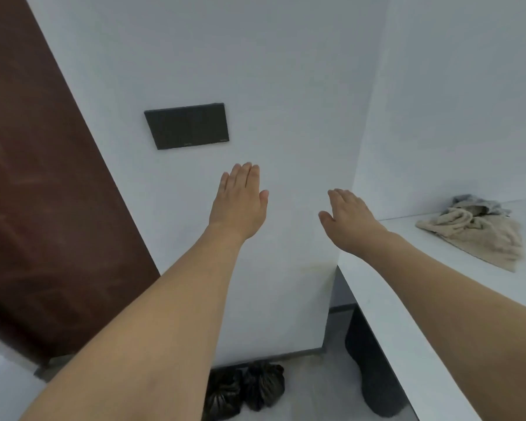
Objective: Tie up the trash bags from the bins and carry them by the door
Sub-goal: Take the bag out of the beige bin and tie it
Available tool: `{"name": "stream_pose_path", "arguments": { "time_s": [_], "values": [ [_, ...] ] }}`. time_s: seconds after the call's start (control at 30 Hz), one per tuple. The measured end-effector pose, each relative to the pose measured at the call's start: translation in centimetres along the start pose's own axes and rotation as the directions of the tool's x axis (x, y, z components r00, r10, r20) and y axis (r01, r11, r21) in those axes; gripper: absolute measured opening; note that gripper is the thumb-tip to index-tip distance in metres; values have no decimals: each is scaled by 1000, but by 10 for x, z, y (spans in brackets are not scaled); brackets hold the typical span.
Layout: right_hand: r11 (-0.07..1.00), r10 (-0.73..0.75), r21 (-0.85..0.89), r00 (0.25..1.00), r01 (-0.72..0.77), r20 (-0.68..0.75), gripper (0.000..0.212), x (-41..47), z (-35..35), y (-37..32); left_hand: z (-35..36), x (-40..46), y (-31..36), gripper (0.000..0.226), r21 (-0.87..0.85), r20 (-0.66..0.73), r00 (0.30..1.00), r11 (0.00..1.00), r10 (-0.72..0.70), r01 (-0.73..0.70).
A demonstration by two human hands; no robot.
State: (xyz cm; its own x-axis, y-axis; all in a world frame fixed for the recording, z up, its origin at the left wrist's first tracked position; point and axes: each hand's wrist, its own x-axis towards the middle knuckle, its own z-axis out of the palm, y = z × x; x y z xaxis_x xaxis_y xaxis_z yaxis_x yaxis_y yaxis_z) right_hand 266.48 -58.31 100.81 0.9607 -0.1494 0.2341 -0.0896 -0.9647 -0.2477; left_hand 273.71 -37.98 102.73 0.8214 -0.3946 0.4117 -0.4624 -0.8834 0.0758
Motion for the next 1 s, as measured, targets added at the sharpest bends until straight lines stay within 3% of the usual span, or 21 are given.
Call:
{"name": "stream_pose_path", "arguments": {
  "time_s": [0.17,0.33,0.63,0.8,1.0],
  "values": [
    [990,140,7,990,-140,-36,43,-41,-25,42,9,3,54,56,-53,36,990,990,134,-132],
    [959,281,-17,956,-283,-88,46,-112,-61,112,14,-3,156,57,-146,23,957,948,290,-283],
    [835,527,-71,830,-545,-183,54,-273,-128,238,17,-64,367,56,-301,20,822,788,569,-538],
    [695,694,-18,677,-719,-246,48,-382,-152,288,17,-110,488,57,-370,23,679,637,734,-676],
    [380,896,2,368,-925,-250,50,-561,-172,326,12,-224,643,56,-430,-29,398,348,917,-833]
  ]
}}
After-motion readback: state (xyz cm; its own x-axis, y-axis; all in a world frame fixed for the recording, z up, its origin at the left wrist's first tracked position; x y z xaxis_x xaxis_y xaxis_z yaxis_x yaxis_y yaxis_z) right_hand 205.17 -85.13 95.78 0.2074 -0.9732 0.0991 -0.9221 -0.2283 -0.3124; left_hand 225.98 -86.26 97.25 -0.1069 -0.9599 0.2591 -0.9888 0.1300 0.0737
